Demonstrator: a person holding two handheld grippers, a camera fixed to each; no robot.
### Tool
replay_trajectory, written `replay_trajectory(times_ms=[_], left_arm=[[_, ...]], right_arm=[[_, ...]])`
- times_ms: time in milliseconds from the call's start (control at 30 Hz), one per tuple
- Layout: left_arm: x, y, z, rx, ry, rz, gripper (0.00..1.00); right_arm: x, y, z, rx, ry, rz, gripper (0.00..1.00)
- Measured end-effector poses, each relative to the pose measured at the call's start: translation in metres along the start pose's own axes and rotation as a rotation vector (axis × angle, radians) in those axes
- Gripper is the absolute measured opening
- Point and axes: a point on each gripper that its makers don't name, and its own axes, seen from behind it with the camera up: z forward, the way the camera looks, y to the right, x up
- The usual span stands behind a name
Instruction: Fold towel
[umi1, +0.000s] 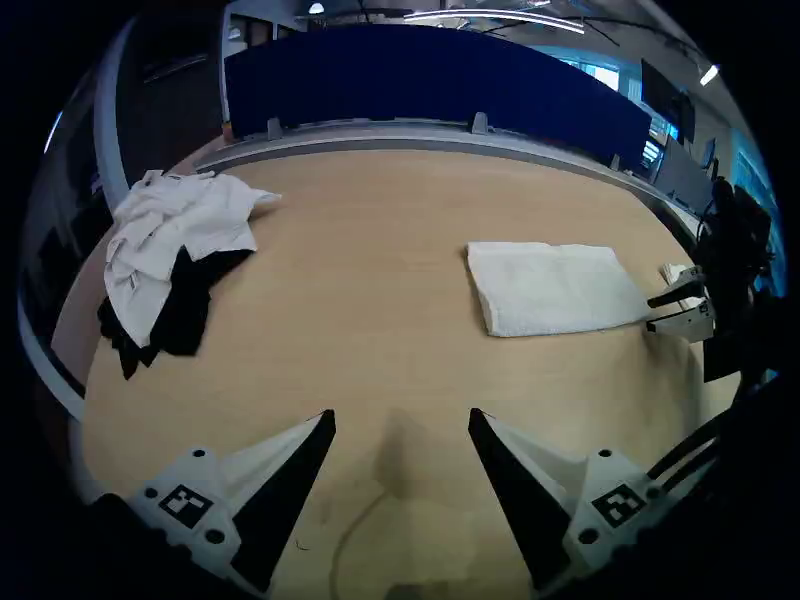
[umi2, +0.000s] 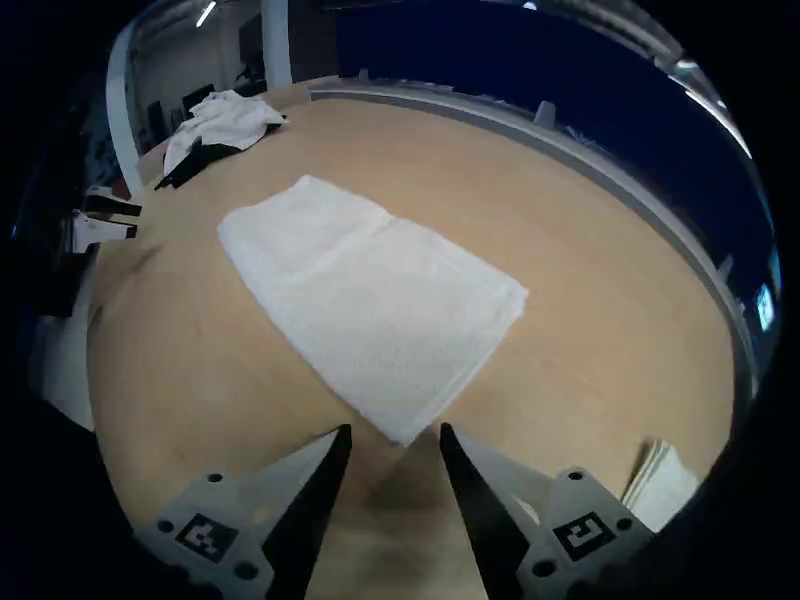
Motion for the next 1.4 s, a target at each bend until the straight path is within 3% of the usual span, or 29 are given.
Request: replay_trajectory(times_ms=[200,533,1000,1400], left_arm=[[0.000,-0.002,-0.001,0.004,-0.001,0.001,0.99],[0.001,-0.005,-0.003,0.006,0.001,0.000,1.00],[0.004,-0.007,-0.007,0.003,0.006,-0.005,0.99],[0.014,-0.015,-0.017,0.007,0.044,-0.028,0.99]], right_arm=[[0.000,0.006,0.003,-0.016,-0.001,0.006,0.45],[0.001,0.008,0.005,-0.034,0.002,0.007,0.05],[0.022,0.009,-0.008,-0.066,0.040,-0.017,0.04],[0.105,0.001,-0.033,-0.085,0.130,-0.139,0.04]])
